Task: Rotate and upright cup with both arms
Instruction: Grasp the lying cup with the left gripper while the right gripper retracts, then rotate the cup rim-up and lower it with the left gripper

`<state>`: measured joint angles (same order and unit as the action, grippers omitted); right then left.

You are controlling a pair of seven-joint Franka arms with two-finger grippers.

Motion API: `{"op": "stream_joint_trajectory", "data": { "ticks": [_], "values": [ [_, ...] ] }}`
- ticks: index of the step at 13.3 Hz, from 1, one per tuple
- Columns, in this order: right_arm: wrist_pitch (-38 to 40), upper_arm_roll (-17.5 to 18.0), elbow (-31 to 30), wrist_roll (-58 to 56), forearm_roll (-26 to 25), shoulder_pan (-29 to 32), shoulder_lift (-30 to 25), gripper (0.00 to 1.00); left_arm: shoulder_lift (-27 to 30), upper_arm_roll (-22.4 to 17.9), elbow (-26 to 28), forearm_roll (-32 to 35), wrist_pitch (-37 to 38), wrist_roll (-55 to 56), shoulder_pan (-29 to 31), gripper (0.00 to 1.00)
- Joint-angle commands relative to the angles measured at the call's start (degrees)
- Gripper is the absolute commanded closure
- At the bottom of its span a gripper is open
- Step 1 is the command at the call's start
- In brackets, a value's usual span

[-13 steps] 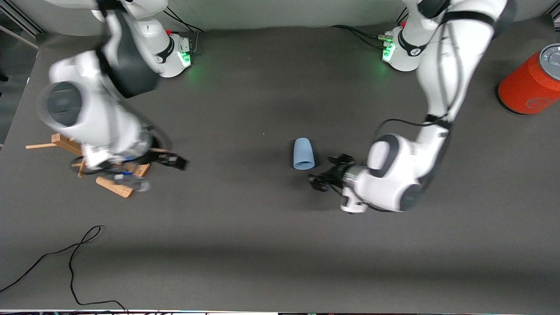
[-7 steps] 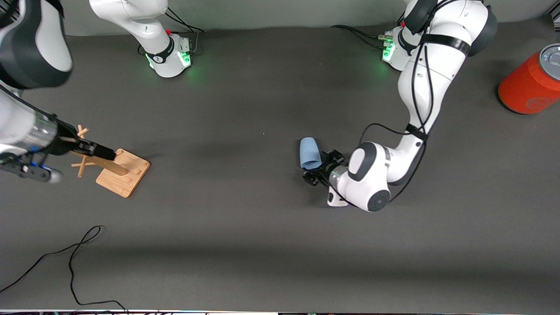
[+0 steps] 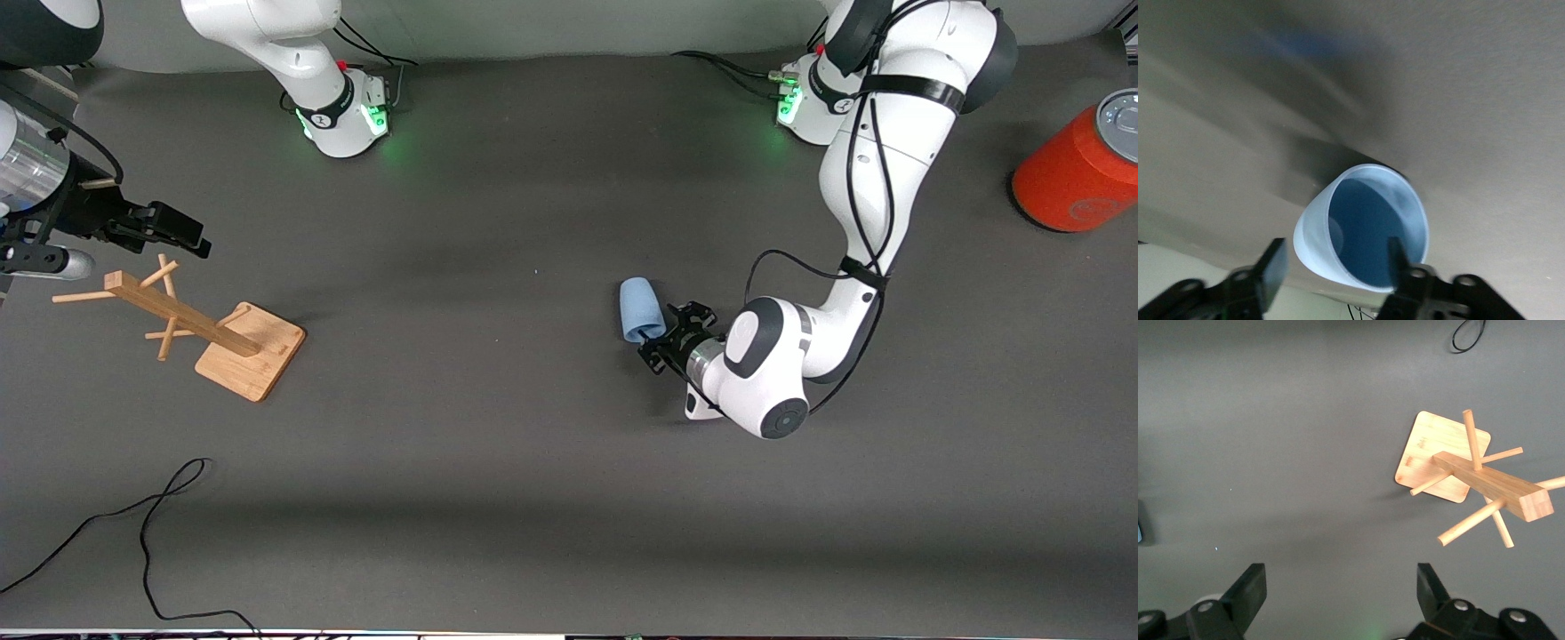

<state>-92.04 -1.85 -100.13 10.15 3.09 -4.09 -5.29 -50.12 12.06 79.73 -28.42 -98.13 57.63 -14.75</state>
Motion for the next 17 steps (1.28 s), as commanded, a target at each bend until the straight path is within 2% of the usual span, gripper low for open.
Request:
{"op": "stream_joint_trajectory", "data": {
  "ticks": [1,4,6,9,12,14,17],
  "values": [
    [0.72,-1.05,0.28,-1.97,0.95,-0.13,0.19,0.0,-0.68,-0.2,0.16,0.47,1.8,0.82,-0.36,1.0],
    [0.72,-0.7,0.81,-2.06,0.6,1.18,0.89,0.0,-0.34,0.24,-0.89,0.12,1.98,1.43,-0.37,1.0],
    [0.72,2.71,0.72,-3.37,0.43,4.17,0.98,0.0,0.1,0.33,-3.69,0.65,3.99,0.12,-0.63,1.0],
    [1.5,2.82,0.9,-3.29,0.34,4.18,0.98,0.0,1.42,2.7,-7.83,2.48,4.27,-0.32,-0.89,1.0],
    [2.12,2.73,1.16,-3.29,0.34,4.35,1.6,0.0,4.14,2.88,-10.56,12.21,2.6,-0.15,-6.06,1.0],
    [2.3,2.73,1.25,-3.12,0.34,4.35,1.86,0.0,7.74,2.88,-9.52,22.75,-0.99,0.72,-11.32,1.0],
    [2.3,2.73,1.42,-2.85,0.34,4.0,1.86,0.0,9.94,2.53,-7.59,31.99,-4.07,7.9,-17.31,1.0]
  ]
}}
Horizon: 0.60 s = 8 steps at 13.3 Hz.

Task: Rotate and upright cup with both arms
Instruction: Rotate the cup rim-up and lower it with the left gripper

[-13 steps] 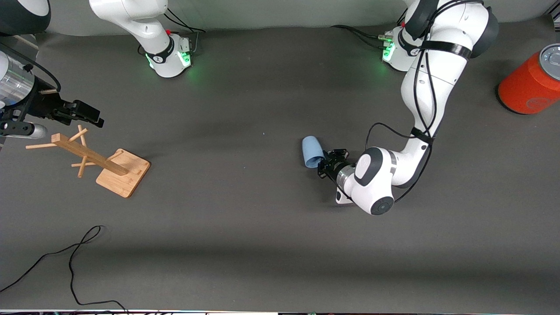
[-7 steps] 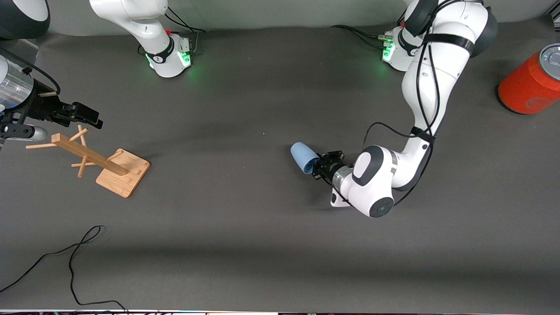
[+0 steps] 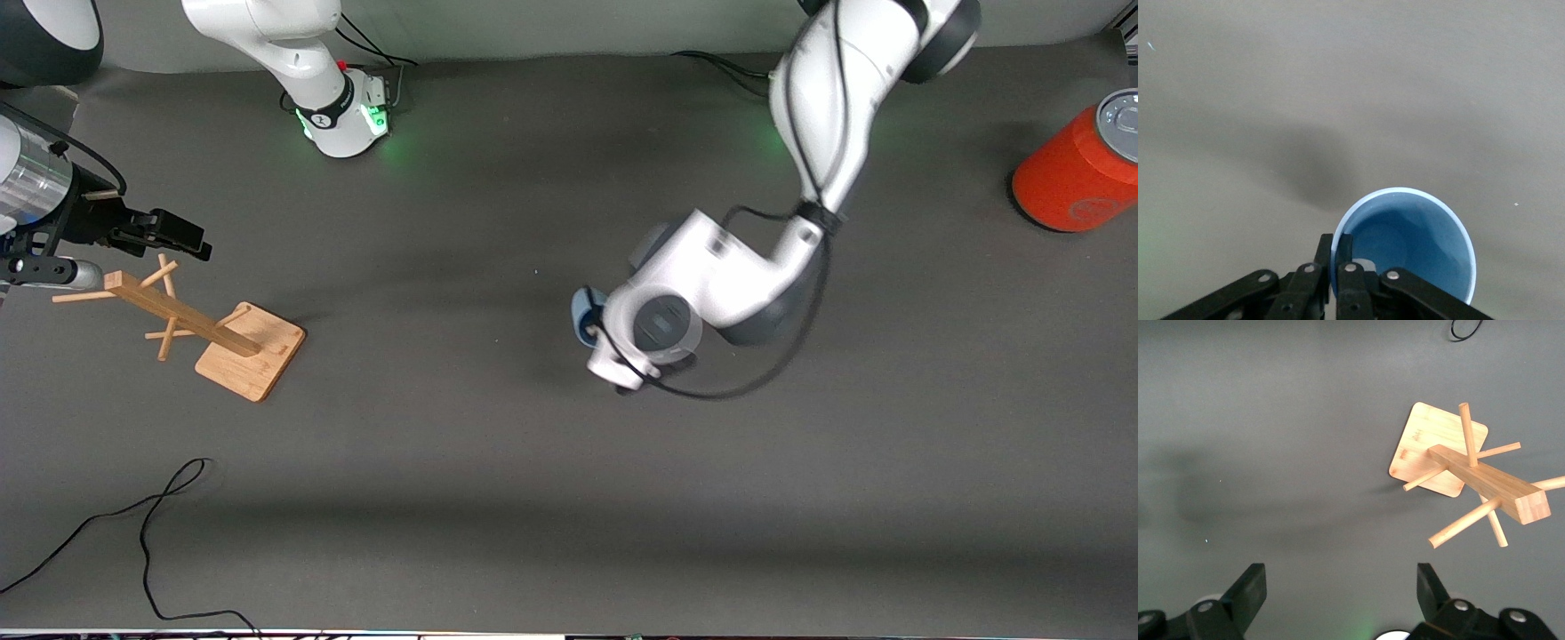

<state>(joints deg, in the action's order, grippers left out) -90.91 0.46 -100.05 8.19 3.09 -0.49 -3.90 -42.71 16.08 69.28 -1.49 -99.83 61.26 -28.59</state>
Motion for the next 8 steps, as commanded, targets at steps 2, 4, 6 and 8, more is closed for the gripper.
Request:
{"op": "stream_joint_trajectory", "data": {
  "ticks": [2,4,6,8],
  "values": [
    [1.17,0.42,1.61,-0.72,0.43,0.84,0.74,0.0,4.99,-1.49,6.46,12.09,-5.63,11.12,-7.25,1.0],
    [1.26,0.42,1.52,-0.63,0.43,0.84,0.83,0.0,8.06,-1.49,11.2,18.59,-9.23,18.07,-9.89,1.0],
    [1.26,0.42,1.52,-0.55,0.43,0.93,0.91,0.0,10.0,-1.49,16.3,23.0,-13.09,23.97,-11.3,1.0],
    [1.6,0.33,2.31,-0.63,0.43,0.93,0.83,0.0,10.19,-1.49,21.05,31.93,-16.53,34.56,-14.98,1.0]
  ]
}}
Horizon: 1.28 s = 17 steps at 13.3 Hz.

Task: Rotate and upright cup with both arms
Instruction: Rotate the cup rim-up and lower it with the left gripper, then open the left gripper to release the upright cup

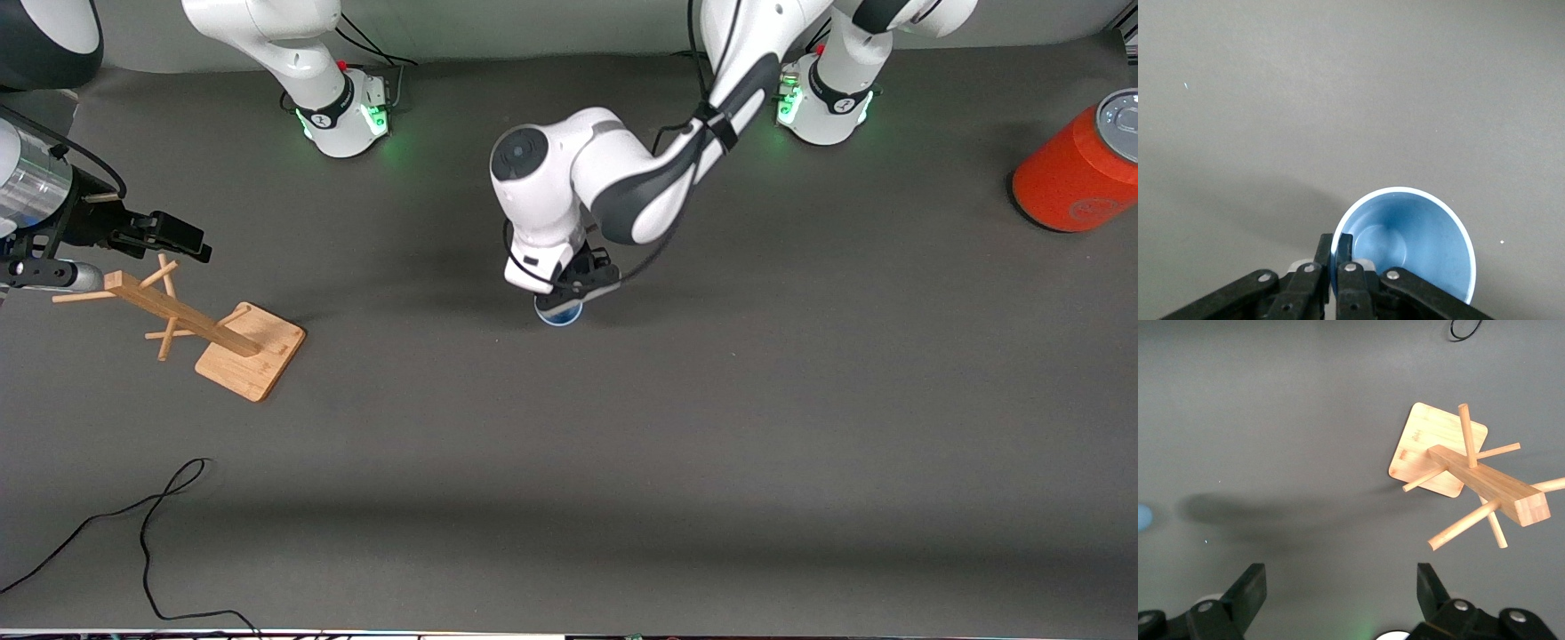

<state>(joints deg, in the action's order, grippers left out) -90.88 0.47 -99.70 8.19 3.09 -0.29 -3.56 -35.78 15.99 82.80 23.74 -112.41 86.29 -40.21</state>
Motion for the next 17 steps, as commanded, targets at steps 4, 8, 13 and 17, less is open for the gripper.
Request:
{"op": "stream_joint_trajectory", "data": {
  "ticks": [4,8,13,17],
  "values": [
    [3.43,0.32,2.4,-0.98,0.69,2.82,1.36,0.0,2.47,-1.22,10.63,13.79,-4.75,20.15,-5.67,1.0],
    [3.43,0.58,3.28,-0.63,0.96,3.36,2.16,0.0,0.45,-1.31,10.63,14.4,-4.84,21.9,-5.84,1.0],
    [3.43,0.58,3.28,-0.55,0.96,3.45,2.24,0.0,-0.96,-1.31,10.63,16.95,-4.84,22.08,-5.84,0.35],
    [3.52,0.58,3.28,-0.55,0.87,3.45,2.16,0.0,0.53,-1.14,9.49,16.17,-3.35,18.15,-5.23,0.0]
  ]
}}
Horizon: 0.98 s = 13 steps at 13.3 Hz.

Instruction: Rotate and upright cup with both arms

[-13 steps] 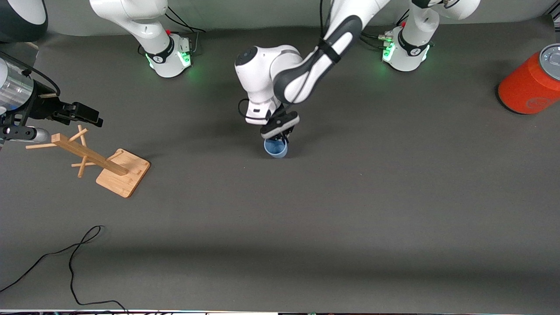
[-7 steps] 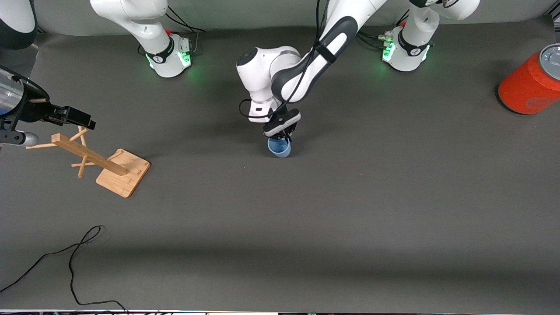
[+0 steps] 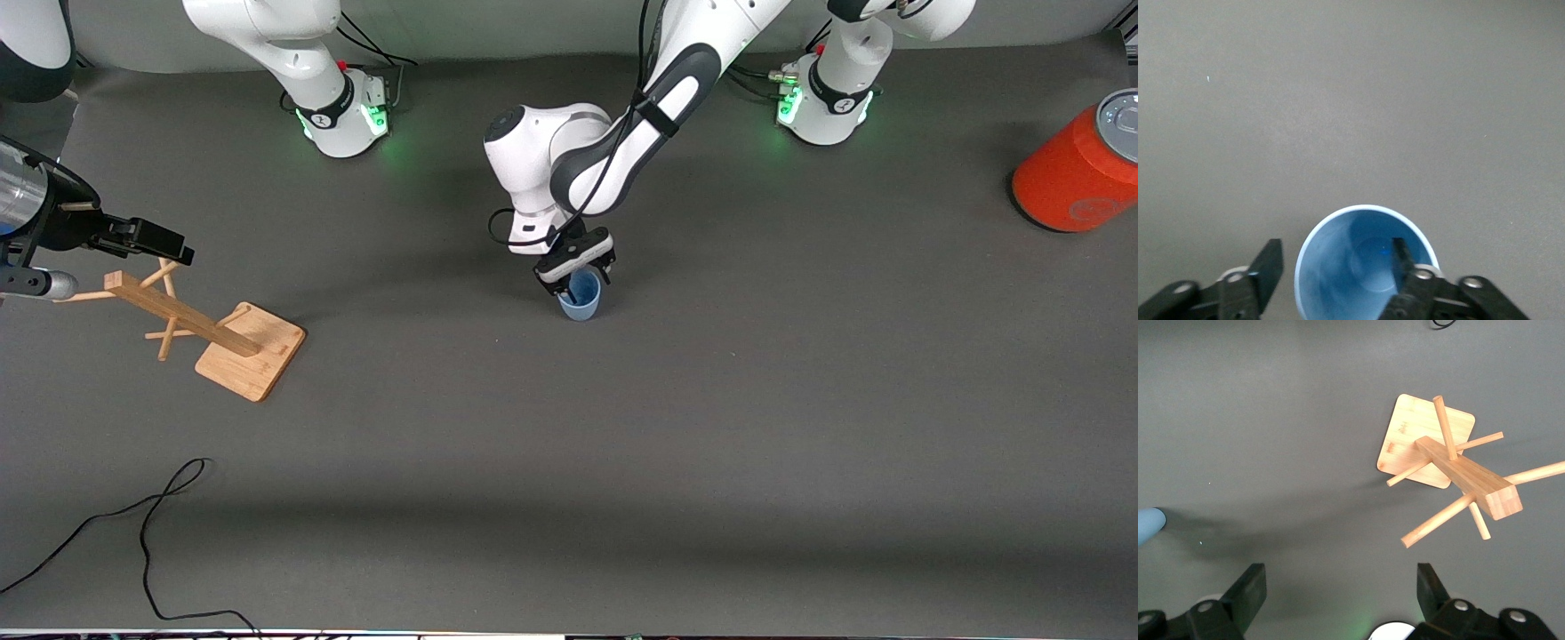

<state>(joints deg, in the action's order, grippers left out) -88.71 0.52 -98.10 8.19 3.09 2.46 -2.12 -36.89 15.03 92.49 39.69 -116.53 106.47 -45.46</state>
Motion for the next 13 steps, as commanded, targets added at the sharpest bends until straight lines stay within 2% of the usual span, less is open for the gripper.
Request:
{"op": "stream_joint_trajectory", "data": {
  "ticks": [1,4,8,10,13],
  "values": [
    [1.26,0.45,1.69,-0.63,0.78,0.7,0.8,0.0,2.08,-0.09,-1.42,-1.18,1.83,-4.67,0.19,0.0],
    [2.14,0.44,1.34,-0.55,0.51,0.62,1.24,0.0,2.88,-0.17,-8.44,-8.73,8.05,-15.29,1.94,0.0],
    [2.14,0.44,1.34,-0.46,0.34,0.27,1.85,0.0,3.32,-0.17,-20.04,-18.93,14.66,-37.34,10.28,0.0],
    [2.22,0.44,1.51,-0.46,0.34,0.35,1.68,0.0,5.5,0.09,-21.03,-22.01,15.55,-49.54,16.6,0.0],
    [3.54,0.62,1.51,-0.28,0.34,0.18,1.51,0.0,10.95,-0.17,-20.86,-28.87,19.48,-75.97,28.45,0.0]
  ]
}}
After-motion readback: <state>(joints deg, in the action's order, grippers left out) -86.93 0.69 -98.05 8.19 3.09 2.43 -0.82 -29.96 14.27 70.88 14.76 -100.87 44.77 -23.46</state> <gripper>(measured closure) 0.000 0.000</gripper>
